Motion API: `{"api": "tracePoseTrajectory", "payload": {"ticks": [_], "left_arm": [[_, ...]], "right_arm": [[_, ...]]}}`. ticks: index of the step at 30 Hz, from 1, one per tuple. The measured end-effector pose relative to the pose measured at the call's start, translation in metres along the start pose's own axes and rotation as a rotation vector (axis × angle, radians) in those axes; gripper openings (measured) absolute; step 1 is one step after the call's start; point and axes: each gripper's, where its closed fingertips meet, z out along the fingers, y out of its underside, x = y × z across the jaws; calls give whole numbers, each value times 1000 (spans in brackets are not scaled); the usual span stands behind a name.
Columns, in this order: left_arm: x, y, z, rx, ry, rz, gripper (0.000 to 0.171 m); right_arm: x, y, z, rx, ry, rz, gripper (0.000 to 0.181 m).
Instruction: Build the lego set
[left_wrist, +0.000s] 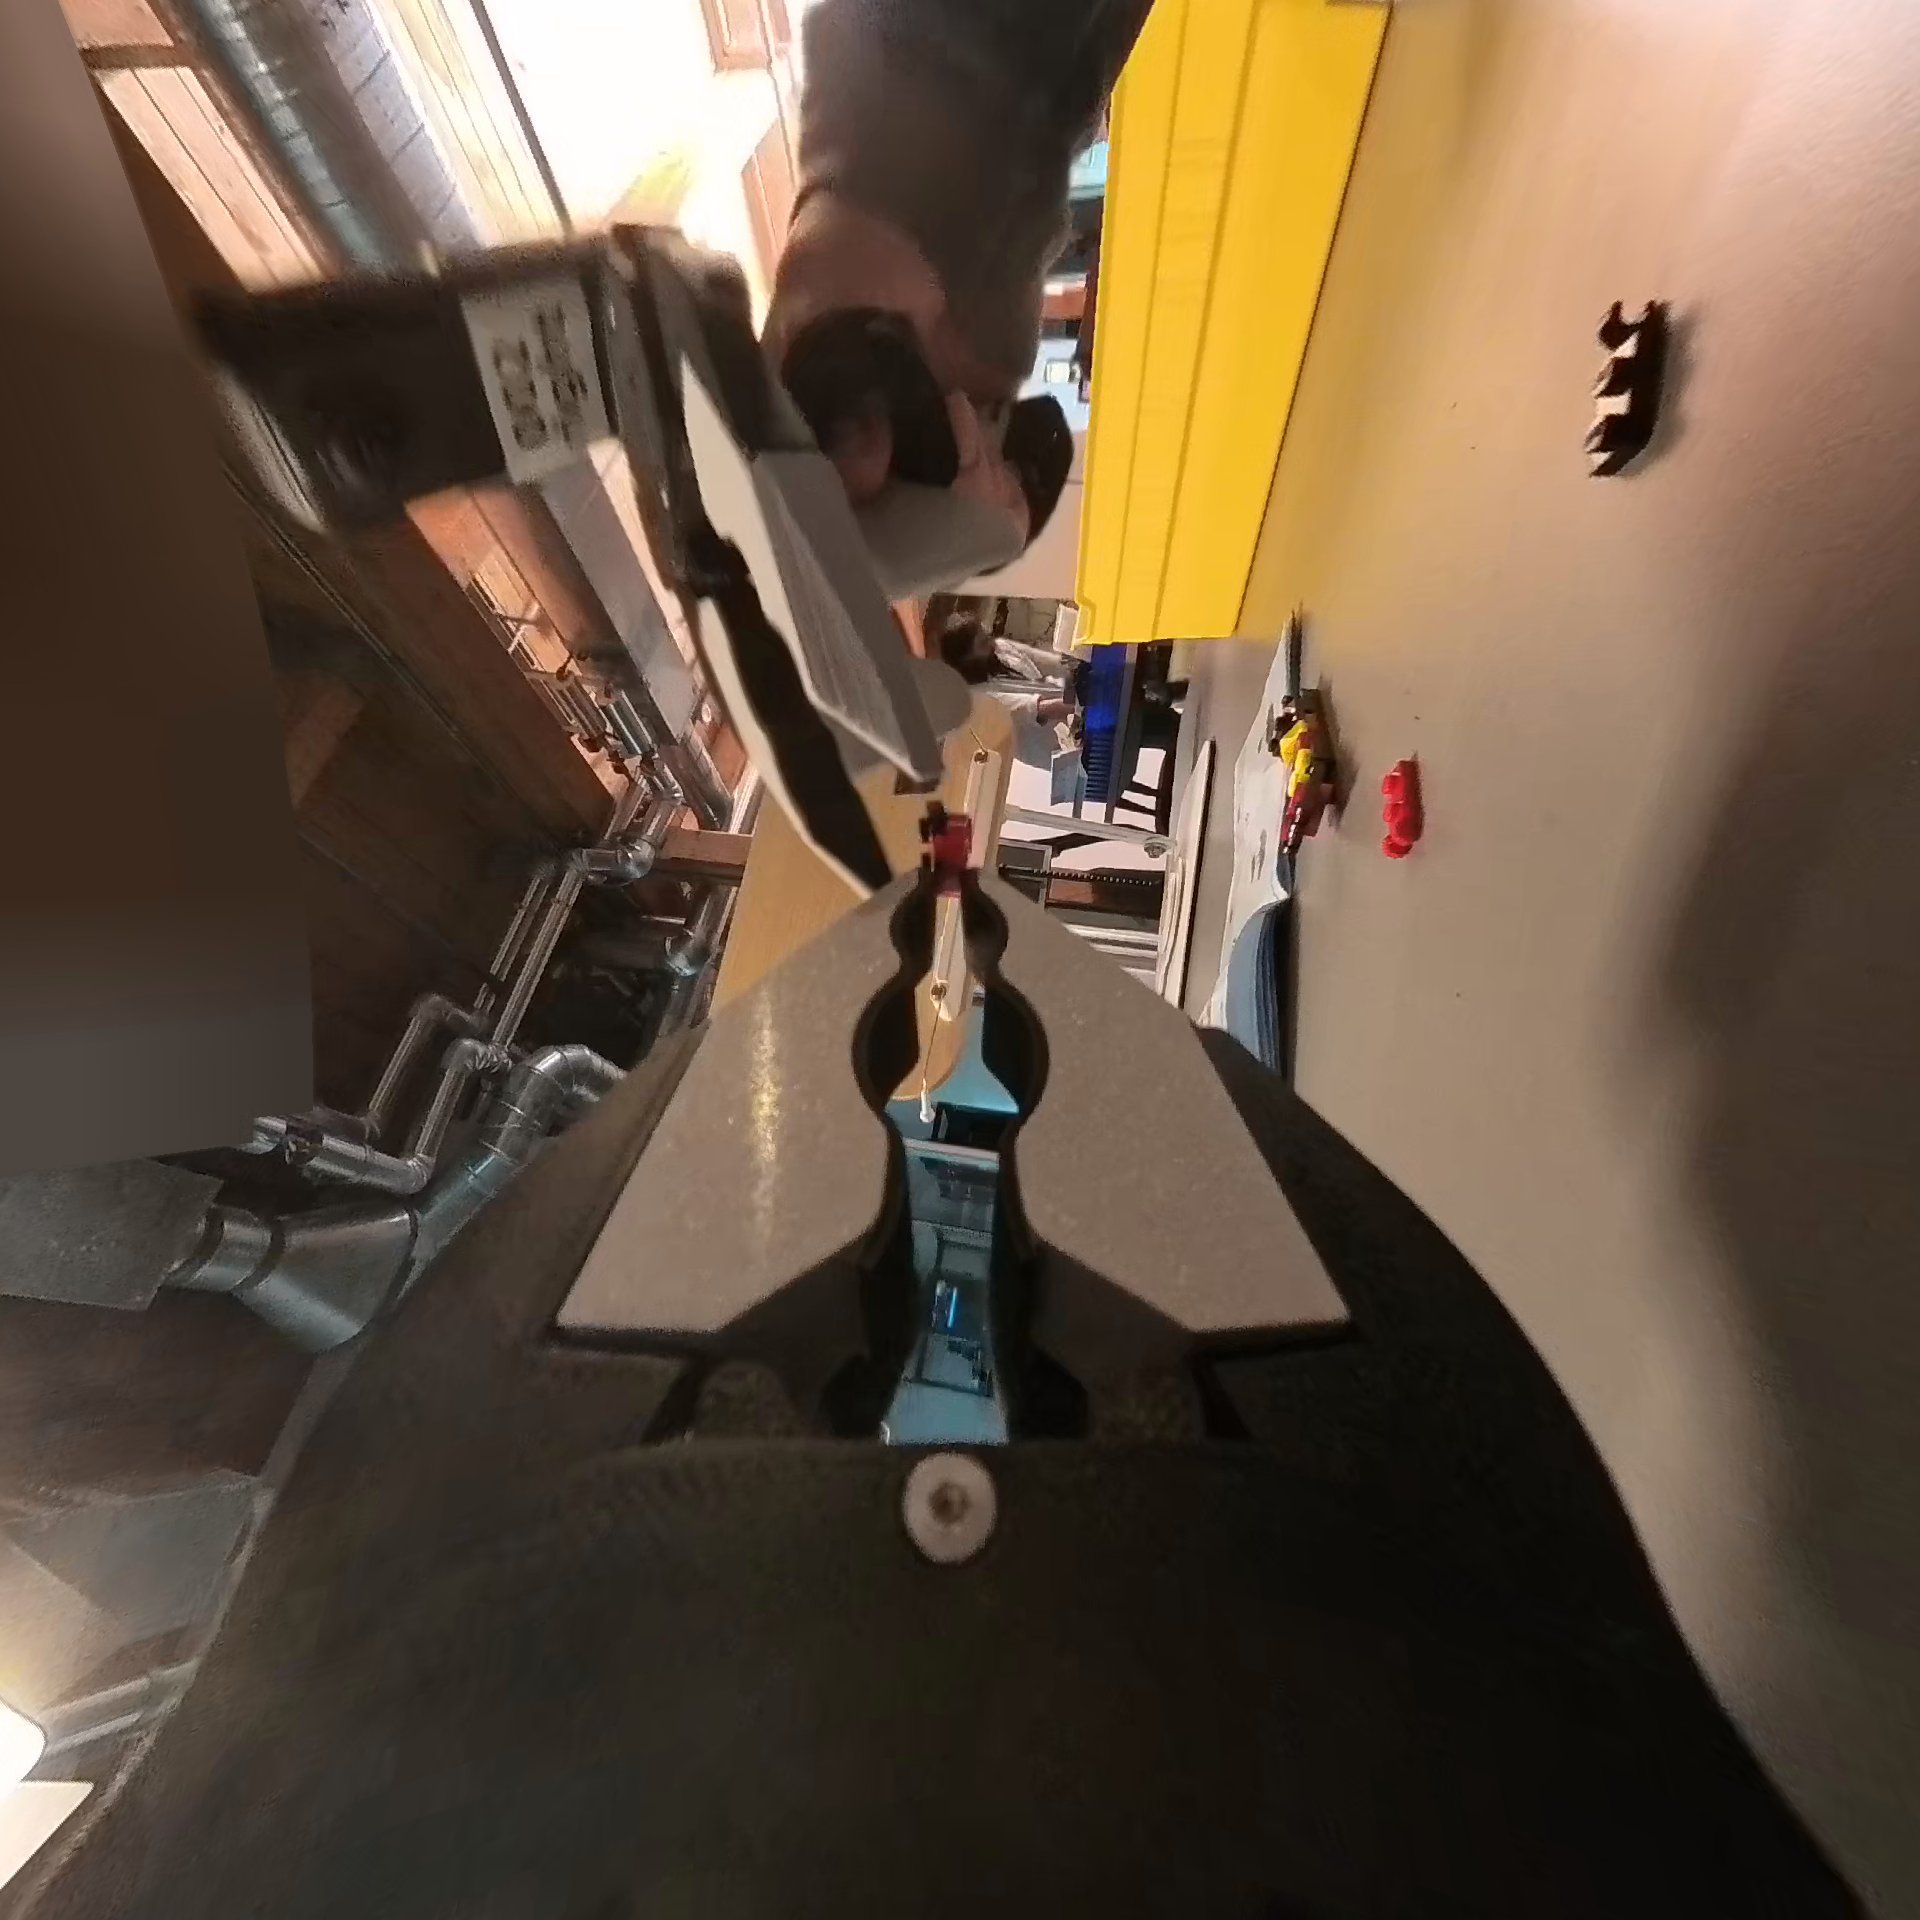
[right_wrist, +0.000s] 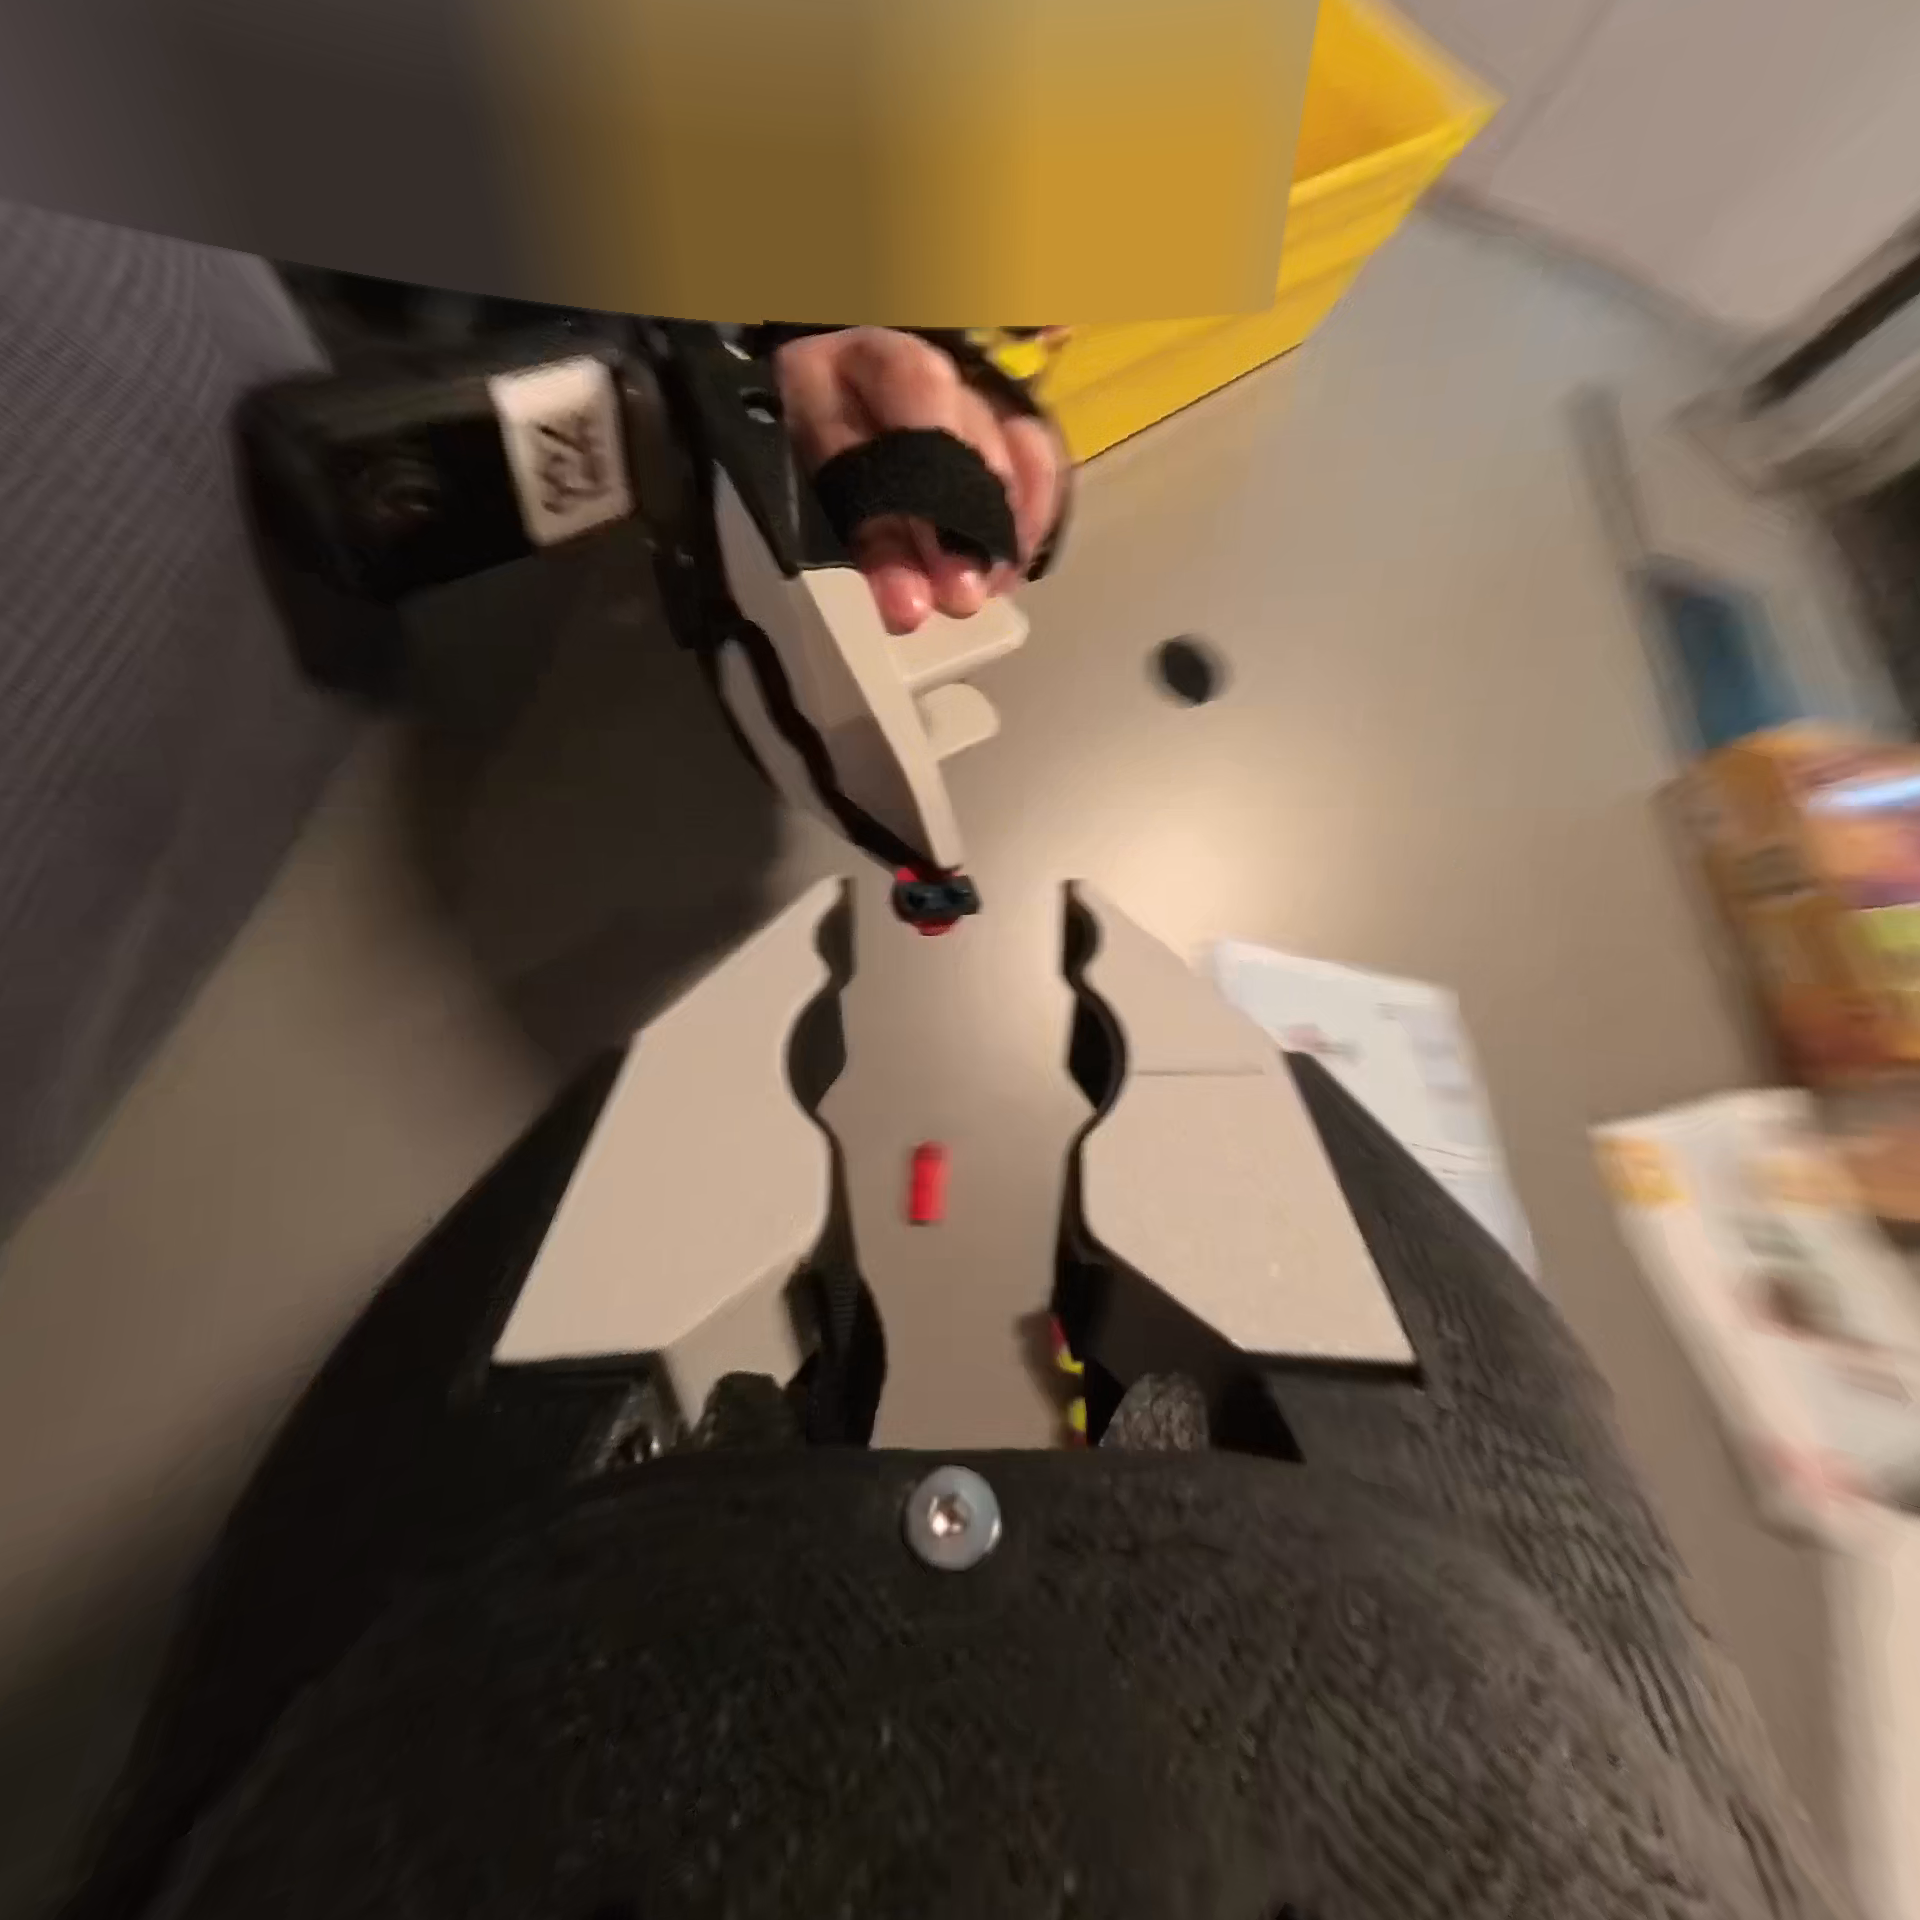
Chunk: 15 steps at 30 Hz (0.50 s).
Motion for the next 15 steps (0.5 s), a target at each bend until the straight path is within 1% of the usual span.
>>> {"api": "tracePoseTrajectory", "payload": {"ticks": [1,3,7,9,11,15], "left_arm": [[0,1,0,-5,0,-2,4],[0,3,1,-17,3,-10,4],[4,7,2,-37,24,-22,4],[5,8,2,-42,31,-27,4],[7,9,2,-46,39,-31,4],[9,9,1,-47,51,-33,4]], "right_arm": [[4,1,-1,-9,74,-70,43],[9,4,-2,-67,235,-247,46],[8,15,5,-247,458,-577,39],[7,20,9,-332,527,-710,30],[7,20,13,-370,570,-797,24],[8,21,18,-388,600,-847,19]]}}
